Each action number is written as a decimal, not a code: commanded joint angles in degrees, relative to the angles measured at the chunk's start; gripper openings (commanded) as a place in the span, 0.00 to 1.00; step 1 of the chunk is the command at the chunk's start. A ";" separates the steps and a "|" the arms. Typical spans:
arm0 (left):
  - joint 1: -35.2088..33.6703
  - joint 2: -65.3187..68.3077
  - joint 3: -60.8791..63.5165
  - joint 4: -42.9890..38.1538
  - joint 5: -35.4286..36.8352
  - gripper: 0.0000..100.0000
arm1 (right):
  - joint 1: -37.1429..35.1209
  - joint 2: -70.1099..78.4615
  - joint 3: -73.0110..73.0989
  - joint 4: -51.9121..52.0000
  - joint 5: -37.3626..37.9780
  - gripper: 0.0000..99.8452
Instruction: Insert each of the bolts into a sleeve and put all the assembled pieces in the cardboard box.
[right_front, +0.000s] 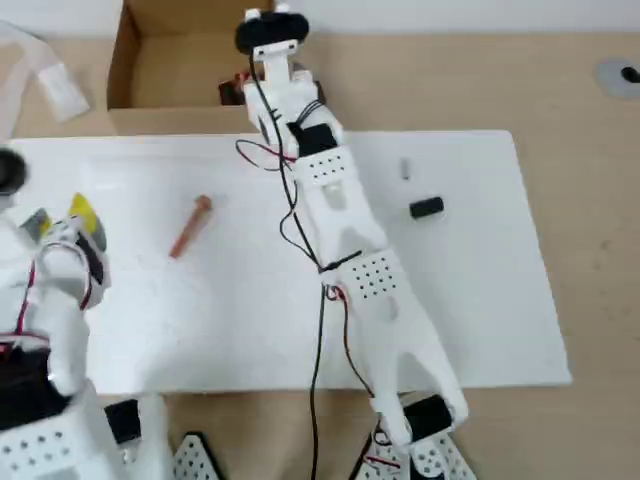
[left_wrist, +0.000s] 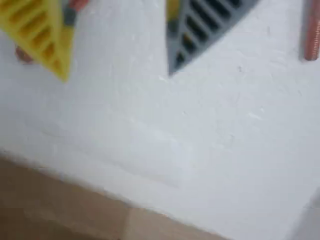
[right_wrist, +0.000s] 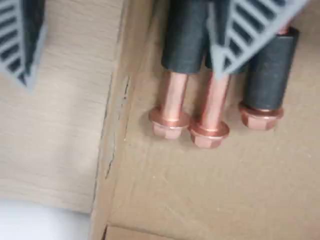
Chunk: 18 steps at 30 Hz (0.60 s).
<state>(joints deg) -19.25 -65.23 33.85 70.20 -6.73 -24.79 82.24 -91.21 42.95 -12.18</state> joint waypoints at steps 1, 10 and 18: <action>6.33 7.34 -0.35 0.53 -4.57 0.14 | 0.84 -3.12 -4.44 4.48 0.26 0.27; 10.55 39.69 -10.81 -2.46 -11.87 0.14 | 8.84 -19.21 -4.18 29.10 0.18 0.27; 19.25 53.85 -20.84 0.62 -18.55 0.14 | 14.81 -29.58 -4.18 45.45 0.18 0.27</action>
<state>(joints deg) -3.16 -13.10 18.46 70.37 -23.43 -12.57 59.91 -92.44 84.97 -12.09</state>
